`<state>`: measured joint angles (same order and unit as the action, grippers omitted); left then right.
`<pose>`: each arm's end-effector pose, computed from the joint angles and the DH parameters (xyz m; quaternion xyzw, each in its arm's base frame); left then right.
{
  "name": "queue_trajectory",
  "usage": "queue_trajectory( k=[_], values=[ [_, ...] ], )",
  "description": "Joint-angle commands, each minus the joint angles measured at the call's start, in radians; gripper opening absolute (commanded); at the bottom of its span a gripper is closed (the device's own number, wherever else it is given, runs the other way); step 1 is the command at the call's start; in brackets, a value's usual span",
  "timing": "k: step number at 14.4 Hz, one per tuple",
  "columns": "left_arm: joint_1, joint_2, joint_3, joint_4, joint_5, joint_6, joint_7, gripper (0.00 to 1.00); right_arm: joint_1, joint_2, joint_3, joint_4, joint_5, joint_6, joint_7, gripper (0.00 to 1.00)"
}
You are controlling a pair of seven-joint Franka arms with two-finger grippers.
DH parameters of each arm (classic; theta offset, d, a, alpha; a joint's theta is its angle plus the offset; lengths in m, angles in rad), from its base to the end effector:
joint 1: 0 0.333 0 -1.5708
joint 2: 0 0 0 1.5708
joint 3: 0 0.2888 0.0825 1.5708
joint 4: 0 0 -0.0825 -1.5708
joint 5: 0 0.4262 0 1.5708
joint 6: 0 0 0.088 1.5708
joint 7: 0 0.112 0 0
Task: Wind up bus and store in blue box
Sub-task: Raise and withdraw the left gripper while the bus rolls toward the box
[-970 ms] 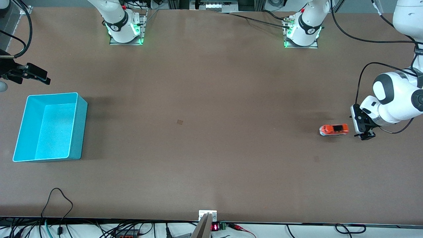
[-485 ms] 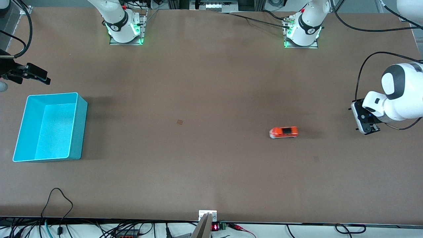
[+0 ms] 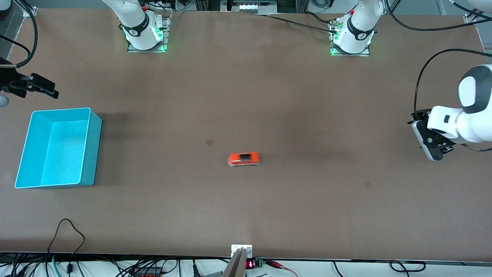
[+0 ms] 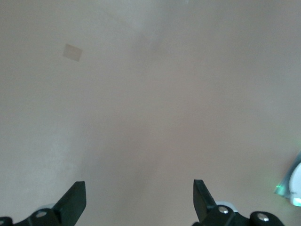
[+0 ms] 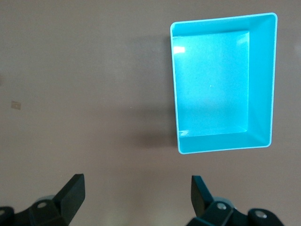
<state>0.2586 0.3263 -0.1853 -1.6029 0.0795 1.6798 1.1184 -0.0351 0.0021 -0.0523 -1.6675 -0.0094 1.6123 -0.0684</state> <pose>0.6531 0.0652 0.3808 0.8561 -0.5022 -0.1054 0.0609 0.5944 -0.0531 0.5448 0.9995 -0.0092 -0.0289 0.0025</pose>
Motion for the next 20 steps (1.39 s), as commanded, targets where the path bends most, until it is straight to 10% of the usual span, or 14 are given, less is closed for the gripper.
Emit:
queue_trajectory(
  k=[1, 12, 20],
  values=[
    [-0.016, 0.007, 0.001, 0.141, 0.006, -0.147, -0.077, 1.00, 0.001, -0.013, 0.003, -0.009, -0.006, -0.005, 0.002, 1.00],
    [-0.013, -0.070, 0.001, 0.176, 0.014, -0.241, -0.112, 1.00, 0.001, -0.008, 0.003, -0.008, -0.004, 0.000, 0.005, 1.00],
    [-0.220, -0.240, 0.088, 0.037, -0.029, -0.168, -0.779, 1.00, 0.001, 0.009, 0.005, -0.008, -0.003, 0.006, 0.005, 1.00]
  ],
)
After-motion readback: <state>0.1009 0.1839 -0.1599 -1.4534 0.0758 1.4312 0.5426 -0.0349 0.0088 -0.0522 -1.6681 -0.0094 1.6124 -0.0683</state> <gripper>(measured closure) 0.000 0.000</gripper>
